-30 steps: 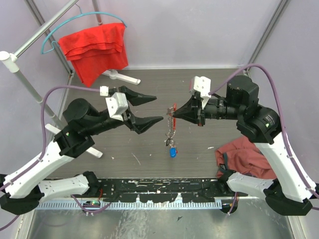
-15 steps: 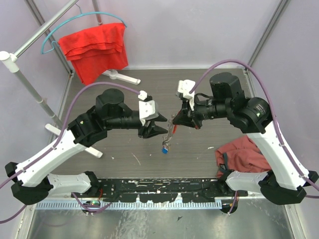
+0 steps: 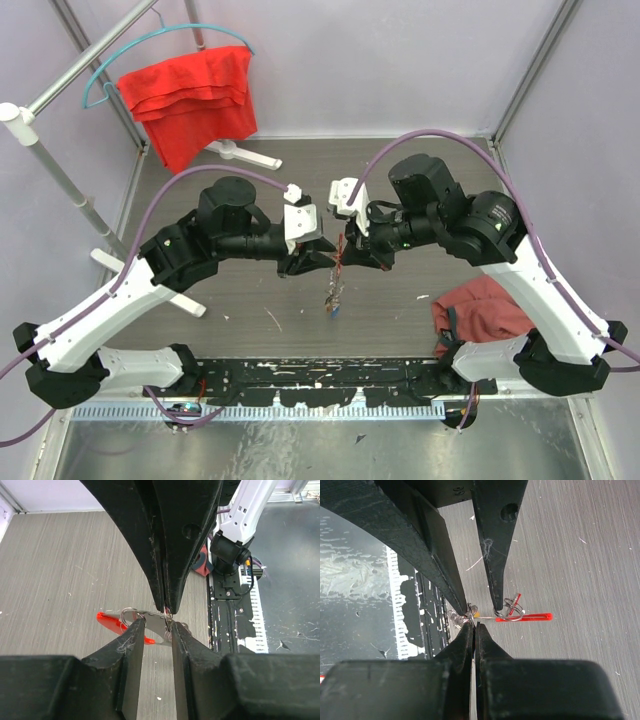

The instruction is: Put the keys on the keyring

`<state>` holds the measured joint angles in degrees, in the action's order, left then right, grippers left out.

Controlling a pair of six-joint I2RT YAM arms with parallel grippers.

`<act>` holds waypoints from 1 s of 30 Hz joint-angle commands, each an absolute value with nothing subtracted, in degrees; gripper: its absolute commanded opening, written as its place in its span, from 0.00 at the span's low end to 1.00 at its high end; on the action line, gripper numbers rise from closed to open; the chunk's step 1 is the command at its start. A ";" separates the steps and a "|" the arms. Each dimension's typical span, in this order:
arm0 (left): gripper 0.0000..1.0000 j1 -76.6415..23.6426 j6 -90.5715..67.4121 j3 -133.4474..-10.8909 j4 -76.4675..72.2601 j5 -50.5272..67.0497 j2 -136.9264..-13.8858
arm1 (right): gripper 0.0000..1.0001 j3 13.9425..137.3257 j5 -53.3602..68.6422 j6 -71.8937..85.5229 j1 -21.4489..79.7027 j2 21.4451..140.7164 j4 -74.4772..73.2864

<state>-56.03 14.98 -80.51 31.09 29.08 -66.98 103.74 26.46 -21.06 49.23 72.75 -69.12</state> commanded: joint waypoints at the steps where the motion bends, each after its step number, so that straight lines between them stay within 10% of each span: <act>1: 0.33 -56.09 15.37 -82.03 32.35 31.41 -66.88 | 0.01 106.55 24.20 -20.91 49.91 72.23 -67.95; 30: 0.00 -56.09 14.08 -81.18 29.39 32.74 -68.00 | 0.01 103.83 23.65 -19.42 50.71 72.74 -64.28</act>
<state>-55.99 14.63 -80.51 31.20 31.35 -68.10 103.57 23.55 -20.40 50.30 73.25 -69.67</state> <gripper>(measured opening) 0.040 0.041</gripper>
